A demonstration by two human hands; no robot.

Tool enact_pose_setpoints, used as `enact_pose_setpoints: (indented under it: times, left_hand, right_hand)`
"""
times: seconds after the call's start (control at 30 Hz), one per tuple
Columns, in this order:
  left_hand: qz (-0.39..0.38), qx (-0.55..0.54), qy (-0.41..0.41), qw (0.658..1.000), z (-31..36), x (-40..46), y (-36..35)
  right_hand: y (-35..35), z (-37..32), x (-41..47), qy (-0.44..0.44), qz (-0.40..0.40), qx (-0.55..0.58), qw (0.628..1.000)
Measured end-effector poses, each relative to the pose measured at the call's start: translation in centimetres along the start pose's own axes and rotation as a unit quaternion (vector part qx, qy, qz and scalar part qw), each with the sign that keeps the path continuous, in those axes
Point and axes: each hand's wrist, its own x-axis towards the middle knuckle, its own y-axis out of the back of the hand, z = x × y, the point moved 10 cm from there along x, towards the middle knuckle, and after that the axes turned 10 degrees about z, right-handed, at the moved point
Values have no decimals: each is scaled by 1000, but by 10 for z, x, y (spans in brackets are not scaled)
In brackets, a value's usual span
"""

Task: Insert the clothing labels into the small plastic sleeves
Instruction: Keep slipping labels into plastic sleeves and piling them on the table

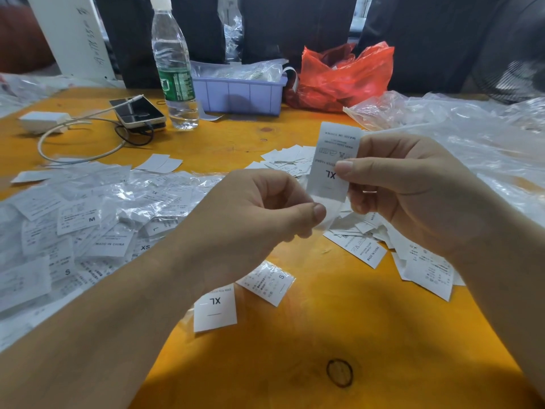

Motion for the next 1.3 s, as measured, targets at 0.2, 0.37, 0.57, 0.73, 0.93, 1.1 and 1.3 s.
enact_pose_setpoints:
  times: [0.2,0.37,0.57,0.73,0.93,1.1,1.3]
  left_hand:
    - [2,-2,-4,1000,1,0,1]
    - [8,-14,-8,1000,3,0,2]
    - [26,-15,-8,1000,4,0,5]
    - [43,-15,-6,999,5,0,8]
    - [60,-3,-3,998,4,0,11]
    - [60,-3,1,998,3,0,10]
    - [57,5,5,998,1,1,10]
  right_hand:
    - [3,-8,1,18,10,70,997]
    - [-2,-13,-3,42,-4,80,996]
    - [-1,-13,-5,66,24,59,996]
    - [2,-20,-7,102,48,45,993]
    - [0,-30,-12,141,57,58,987]
    - [1,-32,-14,155,63,33,985]
    - [-2,-34,-15,162,55,38,984]
